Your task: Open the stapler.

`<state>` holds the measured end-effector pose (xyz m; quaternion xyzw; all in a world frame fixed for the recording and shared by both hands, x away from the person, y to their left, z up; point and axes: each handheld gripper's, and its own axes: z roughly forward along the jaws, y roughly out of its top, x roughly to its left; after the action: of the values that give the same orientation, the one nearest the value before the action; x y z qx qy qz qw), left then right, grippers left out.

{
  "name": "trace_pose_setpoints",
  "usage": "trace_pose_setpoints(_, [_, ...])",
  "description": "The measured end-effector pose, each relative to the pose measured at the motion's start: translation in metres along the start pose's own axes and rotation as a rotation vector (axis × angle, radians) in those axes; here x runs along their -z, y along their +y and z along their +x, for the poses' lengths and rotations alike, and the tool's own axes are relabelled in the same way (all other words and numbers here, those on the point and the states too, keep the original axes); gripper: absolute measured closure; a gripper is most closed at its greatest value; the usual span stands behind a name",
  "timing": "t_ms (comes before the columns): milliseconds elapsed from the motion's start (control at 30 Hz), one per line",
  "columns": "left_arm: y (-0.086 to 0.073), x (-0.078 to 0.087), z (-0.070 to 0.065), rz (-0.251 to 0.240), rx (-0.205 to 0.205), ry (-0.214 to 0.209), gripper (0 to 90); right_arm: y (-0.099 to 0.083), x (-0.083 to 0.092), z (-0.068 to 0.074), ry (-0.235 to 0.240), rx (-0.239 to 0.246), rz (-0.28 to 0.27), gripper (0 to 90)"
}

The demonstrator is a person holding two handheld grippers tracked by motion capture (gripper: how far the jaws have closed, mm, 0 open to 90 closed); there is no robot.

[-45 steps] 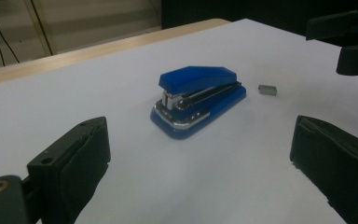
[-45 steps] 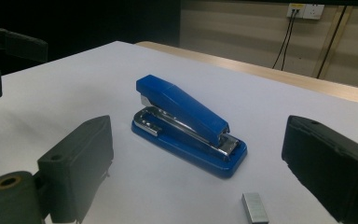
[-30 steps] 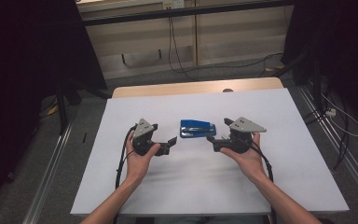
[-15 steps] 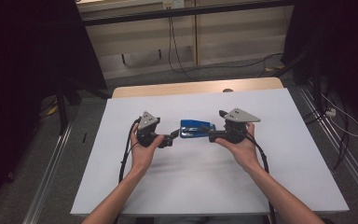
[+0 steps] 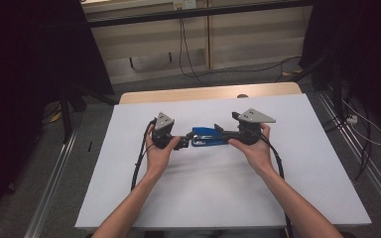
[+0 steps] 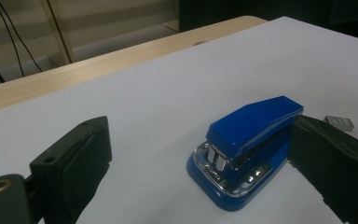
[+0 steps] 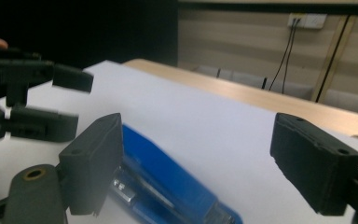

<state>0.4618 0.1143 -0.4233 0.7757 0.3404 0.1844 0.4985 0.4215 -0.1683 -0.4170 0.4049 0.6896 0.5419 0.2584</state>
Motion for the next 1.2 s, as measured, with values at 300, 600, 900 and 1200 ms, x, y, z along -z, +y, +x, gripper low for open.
trace_pose_setpoints(300, [-0.006,-0.002,0.006,0.026,-0.006,-0.003,5.5,-0.007,-0.007,0.008,0.032,0.042,0.067,28.9])
trace_pose_setpoints(600, [-0.008,-0.005,0.008,0.03,-0.001,-0.007,7.1,-0.011,-0.011,0.01,0.074,0.054,0.112,46.3])
trace_pose_setpoints(900, [-0.009,-0.005,0.01,0.031,0.0,-0.013,7.2,-0.015,-0.013,0.008,0.111,0.047,0.137,78.1])
trace_pose_setpoints(1200, [-0.008,-0.005,0.009,0.013,0.031,-0.018,8.8,-0.016,-0.013,0.011,0.132,0.063,0.149,90.0])
